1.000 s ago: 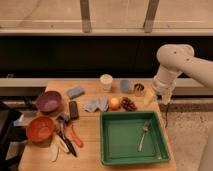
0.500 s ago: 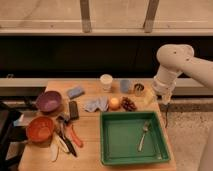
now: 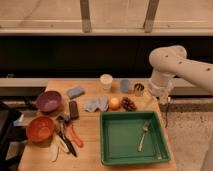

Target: Place pepper in purple bowl

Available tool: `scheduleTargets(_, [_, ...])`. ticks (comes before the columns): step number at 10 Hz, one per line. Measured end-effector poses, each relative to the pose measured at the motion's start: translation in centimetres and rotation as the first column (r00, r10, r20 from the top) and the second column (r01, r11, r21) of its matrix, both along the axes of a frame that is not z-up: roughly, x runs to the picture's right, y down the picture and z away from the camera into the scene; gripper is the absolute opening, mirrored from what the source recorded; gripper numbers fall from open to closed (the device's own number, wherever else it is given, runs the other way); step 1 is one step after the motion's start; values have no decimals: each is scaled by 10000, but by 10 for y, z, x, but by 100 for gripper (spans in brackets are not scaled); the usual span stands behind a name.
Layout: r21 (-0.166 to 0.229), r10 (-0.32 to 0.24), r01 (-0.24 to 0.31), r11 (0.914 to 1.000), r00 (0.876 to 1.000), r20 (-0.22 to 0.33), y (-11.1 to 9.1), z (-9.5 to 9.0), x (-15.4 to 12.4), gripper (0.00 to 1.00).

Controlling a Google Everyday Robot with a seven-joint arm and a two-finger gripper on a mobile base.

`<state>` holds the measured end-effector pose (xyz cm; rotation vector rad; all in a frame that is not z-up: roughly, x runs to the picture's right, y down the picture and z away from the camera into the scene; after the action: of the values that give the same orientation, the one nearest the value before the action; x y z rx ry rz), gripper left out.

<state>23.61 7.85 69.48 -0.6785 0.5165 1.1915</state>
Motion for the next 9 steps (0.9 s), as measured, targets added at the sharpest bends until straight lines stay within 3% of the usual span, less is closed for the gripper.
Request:
scheduleTargets(2, [33,-346,345,9994,9986,388,2,2,-26,70])
scheduleTargets(5, [7,-1067,1080,9941,9813,1603,8,8,-111,70])
scheduleTargets(8, [263,-1935,1944,9806,9365,2926,27,-1,-201,70])
scheduleTargets(9, [525,-2213,2166,9748,9120,3453,37,-8,-237,70])
